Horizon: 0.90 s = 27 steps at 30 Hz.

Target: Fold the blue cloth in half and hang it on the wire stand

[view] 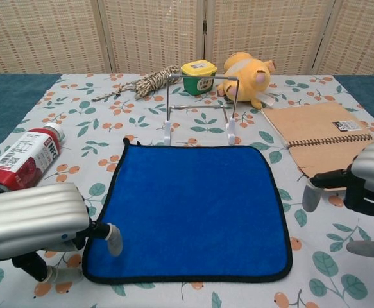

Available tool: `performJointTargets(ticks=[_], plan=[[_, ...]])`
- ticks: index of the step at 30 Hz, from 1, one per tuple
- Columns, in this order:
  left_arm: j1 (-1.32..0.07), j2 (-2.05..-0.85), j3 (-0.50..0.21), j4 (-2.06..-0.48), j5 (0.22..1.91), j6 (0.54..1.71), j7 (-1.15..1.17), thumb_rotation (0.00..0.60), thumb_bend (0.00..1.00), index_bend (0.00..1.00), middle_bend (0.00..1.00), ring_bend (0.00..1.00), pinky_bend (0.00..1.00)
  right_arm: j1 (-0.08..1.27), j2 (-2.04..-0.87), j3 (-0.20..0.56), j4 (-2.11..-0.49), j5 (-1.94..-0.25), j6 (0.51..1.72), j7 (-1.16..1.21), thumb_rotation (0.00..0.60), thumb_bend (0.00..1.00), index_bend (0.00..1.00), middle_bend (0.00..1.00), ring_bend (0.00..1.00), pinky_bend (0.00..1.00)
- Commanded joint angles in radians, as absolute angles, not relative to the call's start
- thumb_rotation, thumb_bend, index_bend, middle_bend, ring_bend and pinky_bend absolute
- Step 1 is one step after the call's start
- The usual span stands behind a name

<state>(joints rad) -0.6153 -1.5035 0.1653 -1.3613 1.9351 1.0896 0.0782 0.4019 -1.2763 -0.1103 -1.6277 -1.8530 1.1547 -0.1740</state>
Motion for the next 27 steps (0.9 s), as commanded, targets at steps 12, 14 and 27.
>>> performJointTargets(ticks=[12,14,27], plan=[[-0.638,-1.546,0.171,-1.321,1.909,1.086,0.048,0.600,0.38,0.47,1.00,0.95,1.00,0.407,-1.285,-0.117,-1.609,-1.837,1.161,-0.161,0.600,0.18,0.38,0.96,0.90,0.96],[-0.640,-1.547,0.174,-1.319,1.904,1.080,0.047,0.600,0.40,0.48,1.00,0.95,1.00,0.409,-1.288,-0.119,-1.606,-1.839,1.161,-0.158,0.600,0.18,0.38,0.96,0.90,0.96],[-0.643,-1.548,0.190,-1.325,1.895,1.099,0.035,0.600,0.44,0.53,1.00,0.95,1.00,0.438,-1.332,-0.161,-1.558,-1.885,1.128,-0.146,0.600,0.20,0.38,0.96,0.90,0.96]])
